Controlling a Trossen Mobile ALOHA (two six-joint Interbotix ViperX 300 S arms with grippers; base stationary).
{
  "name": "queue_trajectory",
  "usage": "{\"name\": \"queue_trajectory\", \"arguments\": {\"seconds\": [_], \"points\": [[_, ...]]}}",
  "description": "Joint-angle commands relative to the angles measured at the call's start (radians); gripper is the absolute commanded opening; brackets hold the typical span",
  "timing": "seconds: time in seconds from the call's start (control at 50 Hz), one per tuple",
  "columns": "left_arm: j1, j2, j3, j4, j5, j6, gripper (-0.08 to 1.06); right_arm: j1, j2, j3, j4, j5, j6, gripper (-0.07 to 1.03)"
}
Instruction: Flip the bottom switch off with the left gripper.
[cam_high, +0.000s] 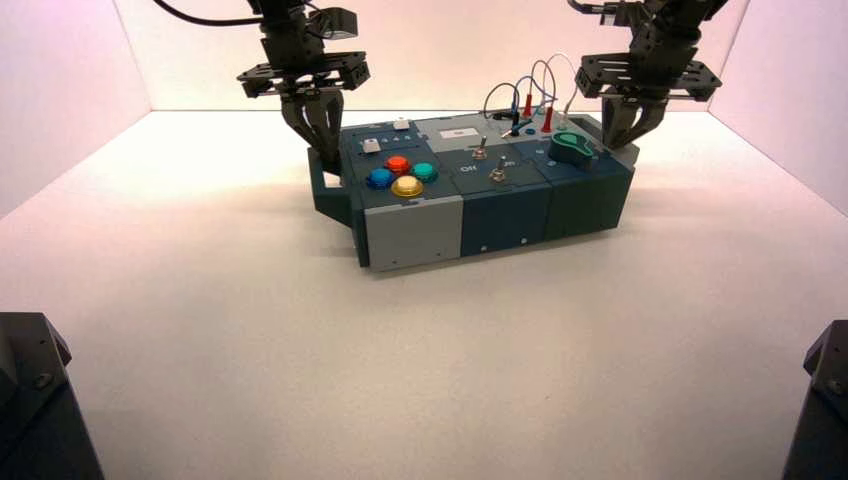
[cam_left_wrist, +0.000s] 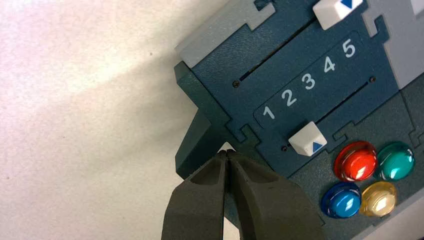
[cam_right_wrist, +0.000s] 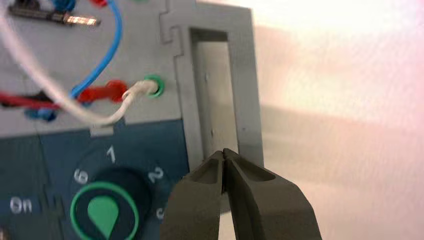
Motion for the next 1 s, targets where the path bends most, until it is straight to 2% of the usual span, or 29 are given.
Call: {"name": "queue_trajectory", "arguments": {"seconds": [0.02,0.32,0.46,0.68,0.82,1.0], "points": [[0.049,0.02,-0.021,0.009,-0.009,0.005,-0.03,0.011,-0.063,0.018,0.002,0.025,0.003,-0.03],[0.037,0.103,-0.114,-0.008,0.008,0.011,-0.03,0.012,-0.103,0.061,0.008,0.097,0.0,-0.03],[0.029,0.129,-0.158,-0.012,0.032,0.012,-0.03,0.017,-0.103,0.072,0.012,0.097,0.0,-0.03],[0.028,0.133,-0.176,-0.012,0.044,0.014,-0.03,0.018,-0.11,0.077,0.02,0.107,0.0,-0.03],[0.029,0.14,-0.201,-0.012,0.091,0.008,-0.03,0.017,-0.12,0.083,0.017,0.097,0.002,-0.03],[0.031,0.094,-0.179,-0.008,0.098,-0.012,-0.03,0.015,-0.163,0.071,0.012,0.089,0.003,-0.03]]}}
